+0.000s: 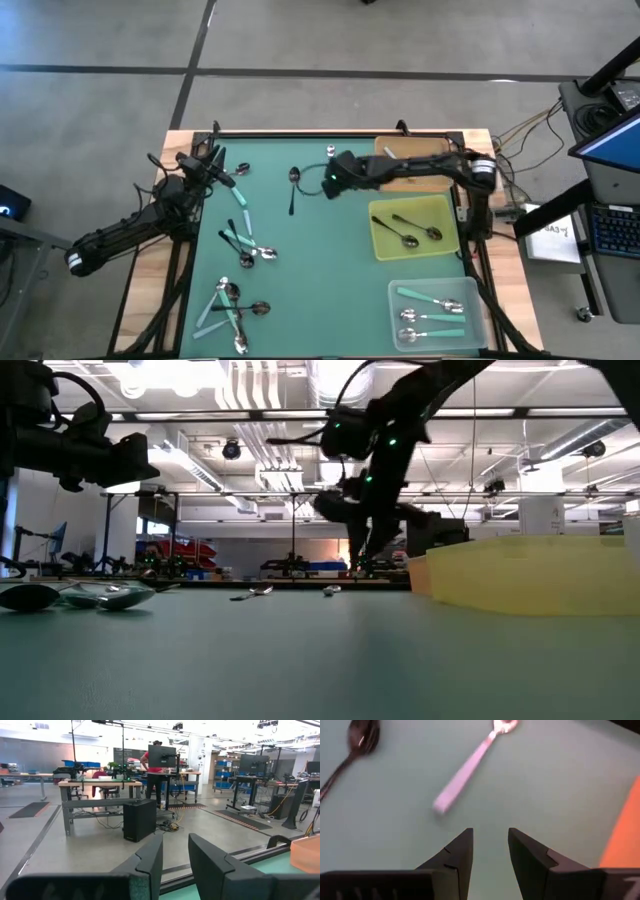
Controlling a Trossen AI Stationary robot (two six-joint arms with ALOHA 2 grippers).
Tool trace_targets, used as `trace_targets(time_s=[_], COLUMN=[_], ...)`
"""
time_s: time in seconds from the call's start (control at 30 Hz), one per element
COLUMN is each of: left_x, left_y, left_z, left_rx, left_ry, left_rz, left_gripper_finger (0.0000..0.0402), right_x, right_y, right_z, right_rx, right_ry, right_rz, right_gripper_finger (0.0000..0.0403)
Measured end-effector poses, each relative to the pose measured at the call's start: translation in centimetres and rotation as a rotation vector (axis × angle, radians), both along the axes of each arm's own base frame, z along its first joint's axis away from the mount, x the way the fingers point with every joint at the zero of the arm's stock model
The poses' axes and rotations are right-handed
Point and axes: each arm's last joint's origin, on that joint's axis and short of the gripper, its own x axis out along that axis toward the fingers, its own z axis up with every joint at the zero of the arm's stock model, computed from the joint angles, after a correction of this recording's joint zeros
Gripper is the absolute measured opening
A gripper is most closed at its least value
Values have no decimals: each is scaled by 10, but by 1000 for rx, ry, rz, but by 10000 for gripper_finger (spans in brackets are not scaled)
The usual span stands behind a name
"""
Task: Sort silverware by color (type)
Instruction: Put the blue spoon into the orange bin
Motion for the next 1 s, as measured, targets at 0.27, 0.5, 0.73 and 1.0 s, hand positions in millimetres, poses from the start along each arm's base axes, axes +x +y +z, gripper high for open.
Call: trace_targets(time_s=[0.27,0.5,0.73,1.0], left_x=[0,0,0,0], left_y=[0,0,0,0], left_z=[0,0,0,0], left_rx=[0,0,0,0], left_ry=[0,0,0,0], left_rz=[0,0,0,0], left_gripper_finger=[77,77,77,77], right_x=[37,51,50,47], right_y=[-29,-44,-57,-58], right_z=[-15,-33,-52,-59], right_rx=[70,90,87,51], right_ry=[-61,-59,-4,113], right_rz=[-69,-120,-134,42], right_gripper_finger=[118,118,108,67])
